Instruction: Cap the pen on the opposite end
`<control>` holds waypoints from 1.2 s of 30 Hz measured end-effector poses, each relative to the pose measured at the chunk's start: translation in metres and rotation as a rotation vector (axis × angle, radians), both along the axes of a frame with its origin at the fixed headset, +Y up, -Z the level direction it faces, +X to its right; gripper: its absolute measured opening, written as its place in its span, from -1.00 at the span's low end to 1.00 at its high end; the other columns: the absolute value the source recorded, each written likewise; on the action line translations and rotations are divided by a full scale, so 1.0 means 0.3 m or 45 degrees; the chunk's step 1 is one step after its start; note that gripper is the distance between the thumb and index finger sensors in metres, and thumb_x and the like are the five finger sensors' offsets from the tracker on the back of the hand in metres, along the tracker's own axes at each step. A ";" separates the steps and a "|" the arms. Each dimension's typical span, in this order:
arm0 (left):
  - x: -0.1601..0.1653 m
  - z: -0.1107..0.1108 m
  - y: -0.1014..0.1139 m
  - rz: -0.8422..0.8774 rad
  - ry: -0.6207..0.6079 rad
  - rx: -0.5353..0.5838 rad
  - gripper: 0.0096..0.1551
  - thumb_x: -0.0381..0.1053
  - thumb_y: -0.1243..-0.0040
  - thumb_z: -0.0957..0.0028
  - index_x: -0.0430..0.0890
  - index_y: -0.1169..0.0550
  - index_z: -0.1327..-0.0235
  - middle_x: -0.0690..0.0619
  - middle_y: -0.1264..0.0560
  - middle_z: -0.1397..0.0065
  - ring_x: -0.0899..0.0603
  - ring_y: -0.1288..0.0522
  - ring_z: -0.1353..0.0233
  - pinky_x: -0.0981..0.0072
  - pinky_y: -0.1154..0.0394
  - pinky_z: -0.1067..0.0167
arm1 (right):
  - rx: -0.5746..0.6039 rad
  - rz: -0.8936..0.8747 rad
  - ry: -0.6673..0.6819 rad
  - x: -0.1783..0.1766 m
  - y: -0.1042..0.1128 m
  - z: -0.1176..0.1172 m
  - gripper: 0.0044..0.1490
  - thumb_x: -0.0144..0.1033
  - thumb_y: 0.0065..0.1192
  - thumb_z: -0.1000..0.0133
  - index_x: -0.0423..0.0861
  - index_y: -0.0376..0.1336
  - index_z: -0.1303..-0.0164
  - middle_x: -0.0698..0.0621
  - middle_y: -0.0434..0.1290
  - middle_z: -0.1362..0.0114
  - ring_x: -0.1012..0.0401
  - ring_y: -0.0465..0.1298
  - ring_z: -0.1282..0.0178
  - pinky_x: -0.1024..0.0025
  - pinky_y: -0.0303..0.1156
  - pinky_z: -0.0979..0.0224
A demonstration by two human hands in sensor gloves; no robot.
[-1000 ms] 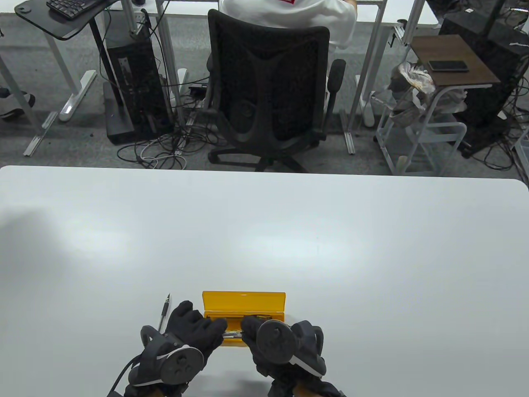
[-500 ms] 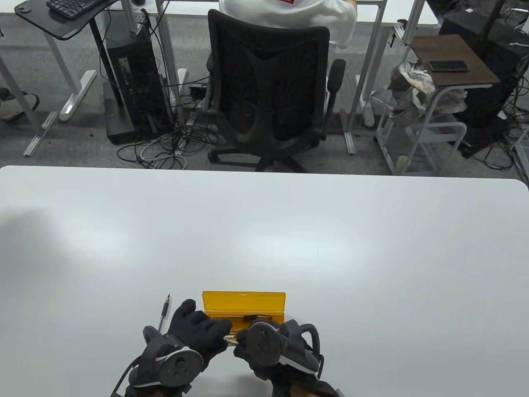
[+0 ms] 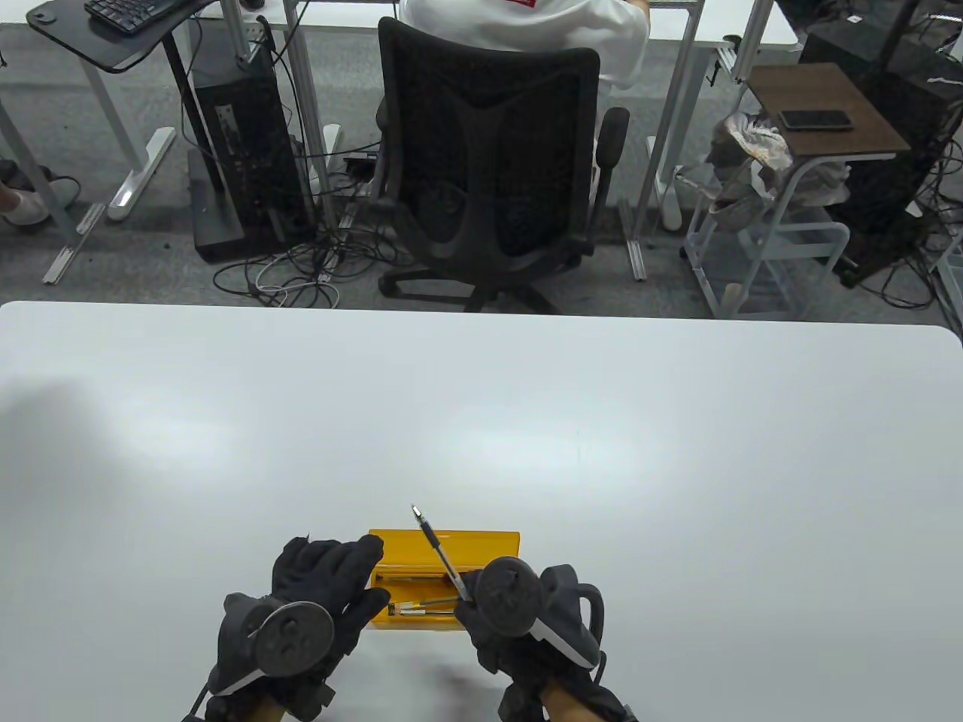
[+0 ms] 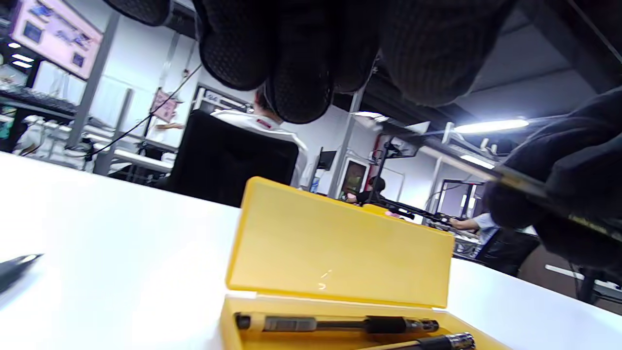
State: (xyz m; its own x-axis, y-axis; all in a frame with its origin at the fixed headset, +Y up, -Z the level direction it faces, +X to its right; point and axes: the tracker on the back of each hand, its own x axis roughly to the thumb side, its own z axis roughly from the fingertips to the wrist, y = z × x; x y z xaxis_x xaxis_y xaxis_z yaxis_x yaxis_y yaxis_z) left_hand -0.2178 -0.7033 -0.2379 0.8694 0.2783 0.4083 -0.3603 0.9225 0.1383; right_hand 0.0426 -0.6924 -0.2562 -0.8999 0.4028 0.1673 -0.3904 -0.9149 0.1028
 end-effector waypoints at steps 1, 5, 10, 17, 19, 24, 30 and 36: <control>-0.007 -0.003 -0.001 0.001 0.011 -0.001 -0.23 0.11 -0.29 -0.10 -0.15 -0.39 -0.53 -0.20 -0.49 -0.47 -0.35 -0.34 -0.44 -0.50 -0.06 -0.42 | 0.008 0.018 -0.063 0.018 0.009 -0.008 -0.35 -0.16 0.38 0.01 -0.28 0.44 -0.18 -0.09 0.68 0.10 0.19 0.68 0.29 0.17 0.60 0.07; -0.015 -0.009 -0.007 0.008 0.035 -0.028 -0.24 0.12 -0.28 -0.10 -0.15 -0.39 -0.53 -0.19 -0.50 -0.46 -0.35 -0.36 -0.42 -0.50 -0.08 -0.41 | -0.040 0.159 -0.256 0.079 0.002 -0.031 -0.35 -0.15 0.41 0.02 -0.30 0.45 -0.16 -0.09 0.71 0.12 0.23 0.70 0.34 0.21 0.62 0.12; -0.012 -0.015 -0.008 -0.004 0.054 -0.044 -0.25 0.12 -0.28 -0.10 -0.15 -0.40 -0.52 -0.19 -0.51 -0.45 -0.35 -0.37 -0.42 -0.50 -0.08 -0.41 | -0.212 0.433 -0.490 0.138 -0.102 -0.066 -0.35 -0.14 0.45 0.02 -0.31 0.46 -0.13 -0.10 0.72 0.14 0.24 0.70 0.37 0.22 0.63 0.16; -0.015 -0.024 -0.018 -0.039 0.072 -0.062 -0.26 0.12 -0.28 -0.10 -0.15 -0.41 -0.51 -0.19 -0.53 -0.44 -0.35 -0.38 -0.41 -0.50 -0.09 -0.41 | -0.492 0.691 -0.554 0.174 -0.190 -0.089 -0.35 -0.16 0.46 0.02 -0.32 0.46 -0.14 -0.11 0.72 0.13 0.23 0.70 0.36 0.21 0.62 0.15; -0.019 -0.021 -0.018 -0.022 0.081 -0.072 -0.26 0.12 -0.28 -0.10 -0.15 -0.42 -0.51 -0.19 -0.53 -0.44 -0.35 -0.38 -0.40 -0.50 -0.09 -0.40 | -0.524 0.747 -0.547 0.177 -0.210 -0.089 -0.35 -0.15 0.48 0.02 -0.31 0.46 -0.14 -0.11 0.72 0.13 0.23 0.70 0.36 0.21 0.62 0.15; -0.020 -0.023 -0.021 -0.039 0.091 -0.065 -0.26 0.12 -0.28 -0.10 -0.15 -0.42 -0.51 -0.19 -0.53 -0.43 -0.35 -0.39 -0.40 -0.50 -0.09 -0.40 | -0.504 0.768 -0.538 0.177 -0.215 -0.082 -0.32 -0.13 0.51 0.06 -0.30 0.46 -0.13 -0.09 0.73 0.12 0.24 0.70 0.36 0.21 0.63 0.15; -0.018 -0.027 -0.030 -0.056 0.093 -0.088 -0.26 0.12 -0.28 -0.10 -0.15 -0.42 -0.51 -0.19 -0.54 -0.43 -0.35 -0.39 -0.40 -0.50 -0.10 -0.40 | -0.524 0.806 -0.532 0.175 -0.205 -0.079 -0.28 -0.10 0.48 0.04 -0.28 0.43 -0.21 -0.08 0.70 0.05 0.21 0.70 0.30 0.18 0.61 0.10; -0.022 -0.027 -0.028 -0.048 0.105 -0.093 -0.26 0.12 -0.28 -0.10 -0.15 -0.42 -0.51 -0.19 -0.54 -0.43 -0.35 -0.39 -0.39 -0.49 -0.10 -0.40 | -0.518 0.820 -0.529 0.180 -0.203 -0.073 -0.20 -0.07 0.46 0.03 -0.29 0.38 -0.30 -0.10 0.68 -0.02 0.17 0.69 0.23 0.14 0.60 0.06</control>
State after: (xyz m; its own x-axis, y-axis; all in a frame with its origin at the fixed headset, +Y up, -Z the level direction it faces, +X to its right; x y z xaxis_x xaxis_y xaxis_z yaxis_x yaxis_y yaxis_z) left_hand -0.2244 -0.7117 -0.2460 0.9098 0.2710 0.3143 -0.3150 0.9440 0.0978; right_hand 0.0966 -0.7532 -0.2781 -0.9296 -0.2487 -0.2721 0.1122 -0.8939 0.4341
